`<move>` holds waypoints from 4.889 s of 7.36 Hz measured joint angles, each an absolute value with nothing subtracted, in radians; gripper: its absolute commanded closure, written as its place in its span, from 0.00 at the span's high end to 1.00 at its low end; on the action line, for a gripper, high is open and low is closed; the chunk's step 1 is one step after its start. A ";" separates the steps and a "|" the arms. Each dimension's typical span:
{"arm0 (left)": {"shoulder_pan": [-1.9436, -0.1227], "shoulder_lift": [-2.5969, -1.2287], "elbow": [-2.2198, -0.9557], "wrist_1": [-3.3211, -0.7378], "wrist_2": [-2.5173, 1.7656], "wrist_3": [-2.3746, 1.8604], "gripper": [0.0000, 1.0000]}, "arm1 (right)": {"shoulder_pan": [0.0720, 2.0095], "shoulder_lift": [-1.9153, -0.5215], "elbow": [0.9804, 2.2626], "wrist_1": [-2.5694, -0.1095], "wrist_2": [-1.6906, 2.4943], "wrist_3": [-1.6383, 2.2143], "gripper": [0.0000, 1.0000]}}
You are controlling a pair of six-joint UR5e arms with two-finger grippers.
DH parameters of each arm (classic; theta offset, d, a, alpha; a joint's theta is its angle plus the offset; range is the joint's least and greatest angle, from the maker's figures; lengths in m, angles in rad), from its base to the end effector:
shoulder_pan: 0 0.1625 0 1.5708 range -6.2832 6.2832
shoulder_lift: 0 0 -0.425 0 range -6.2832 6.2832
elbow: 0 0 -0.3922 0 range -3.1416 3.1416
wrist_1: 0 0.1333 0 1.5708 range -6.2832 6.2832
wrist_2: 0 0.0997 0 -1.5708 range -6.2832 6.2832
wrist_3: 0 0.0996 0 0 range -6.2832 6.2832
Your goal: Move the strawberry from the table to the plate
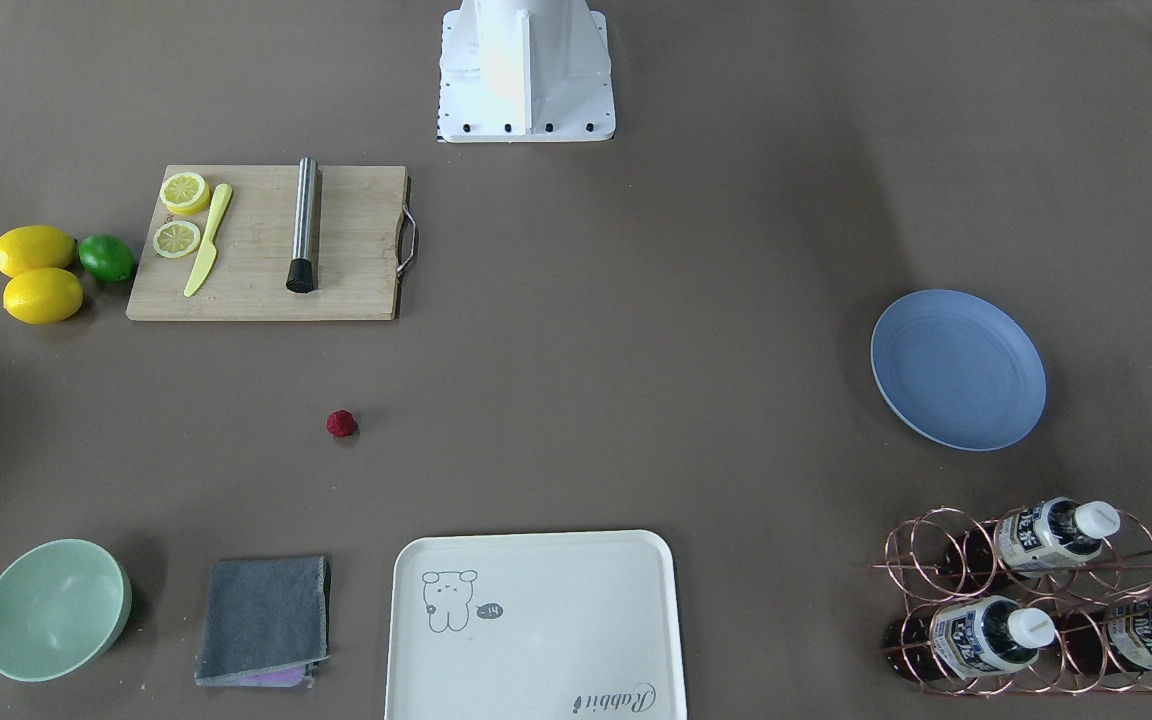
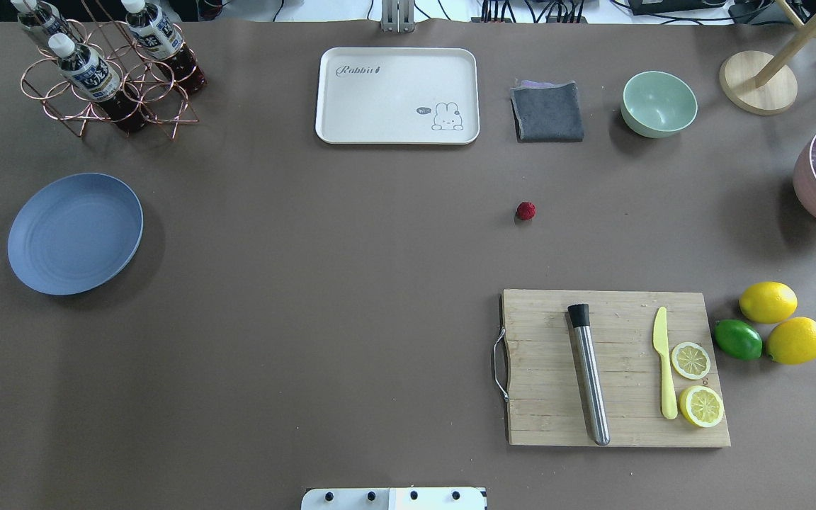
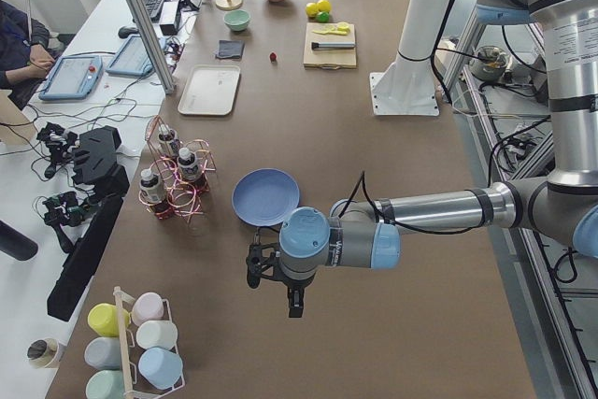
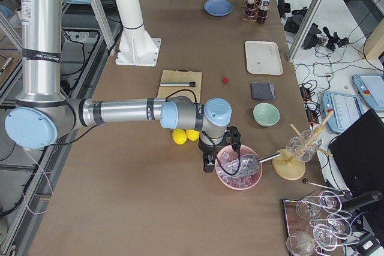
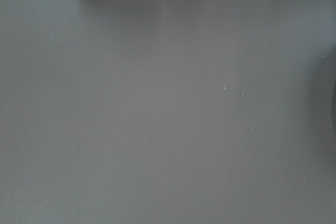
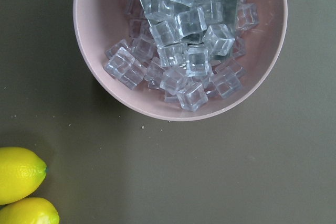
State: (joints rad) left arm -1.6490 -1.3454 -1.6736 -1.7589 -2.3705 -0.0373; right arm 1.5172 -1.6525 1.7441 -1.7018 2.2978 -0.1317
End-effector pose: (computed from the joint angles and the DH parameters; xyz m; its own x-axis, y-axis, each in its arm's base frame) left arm -0.0928 -0.3923 0.6874 0.6951 -0.0447 -0.7176 0.1039 0.9938 0.0387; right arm 0.0428 -0.4555 0.6285 0.7340 -0.1448 0.6635 0.1512 0.9873 0.0482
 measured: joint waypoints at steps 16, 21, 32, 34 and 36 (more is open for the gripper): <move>-1.648 -1.511 -1.667 -1.654 -2.601 -0.038 0.98 | 1.515 -1.643 1.739 -1.687 2.340 -0.126 1.00; -1.576 -1.583 -1.679 -1.872 -2.624 -0.152 1.00 | 1.478 -1.636 1.743 -1.443 2.398 -0.107 1.00; -1.153 -1.669 -1.267 -2.482 -2.296 -0.549 0.58 | 0.971 -1.497 1.837 -1.172 2.087 0.751 0.99; -1.145 -1.671 -1.254 -2.502 -2.299 -0.557 0.56 | 0.963 -1.496 1.839 -1.172 2.076 0.756 0.99; -1.138 -1.672 -1.252 -2.505 -2.302 -0.559 0.55 | 0.962 -1.496 1.839 -1.172 2.069 0.756 0.99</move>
